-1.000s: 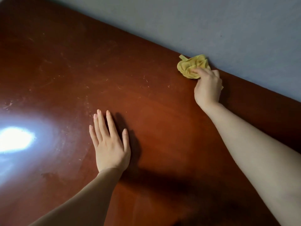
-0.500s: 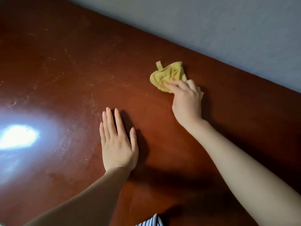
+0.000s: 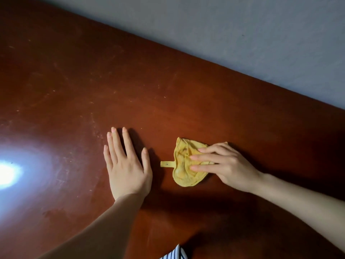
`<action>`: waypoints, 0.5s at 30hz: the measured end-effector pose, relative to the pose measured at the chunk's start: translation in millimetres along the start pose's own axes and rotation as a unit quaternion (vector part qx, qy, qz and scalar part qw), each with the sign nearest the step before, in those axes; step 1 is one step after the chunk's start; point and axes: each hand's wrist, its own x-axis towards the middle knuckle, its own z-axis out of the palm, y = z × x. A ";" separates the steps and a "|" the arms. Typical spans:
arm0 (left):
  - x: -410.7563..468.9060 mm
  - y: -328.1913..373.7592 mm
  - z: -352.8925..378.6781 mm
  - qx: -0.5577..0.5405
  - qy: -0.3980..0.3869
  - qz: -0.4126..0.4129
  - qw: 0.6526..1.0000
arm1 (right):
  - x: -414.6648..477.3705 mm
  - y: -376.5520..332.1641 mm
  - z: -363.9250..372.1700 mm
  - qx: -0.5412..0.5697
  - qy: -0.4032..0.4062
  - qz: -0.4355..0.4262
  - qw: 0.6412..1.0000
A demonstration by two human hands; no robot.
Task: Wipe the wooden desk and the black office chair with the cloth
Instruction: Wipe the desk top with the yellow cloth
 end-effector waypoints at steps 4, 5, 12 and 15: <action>0.3 0.5 0.2 -0.001 -0.001 0.005 1.000 | 16.9 49.1 -21.2 -0.045 0.044 0.048 0.997; 0.6 0.6 0.5 -0.001 0.000 0.006 1.000 | 21.7 63.4 -26.3 -0.058 0.056 0.069 0.994; 0.7 -0.9 0.2 -0.008 0.000 0.013 1.000 | 39.4 144.9 -51.2 -0.127 0.176 0.331 0.918; 2.8 -0.3 1.1 -0.008 -0.001 0.020 1.000 | 58.7 141.0 -44.1 -0.109 0.251 0.469 0.840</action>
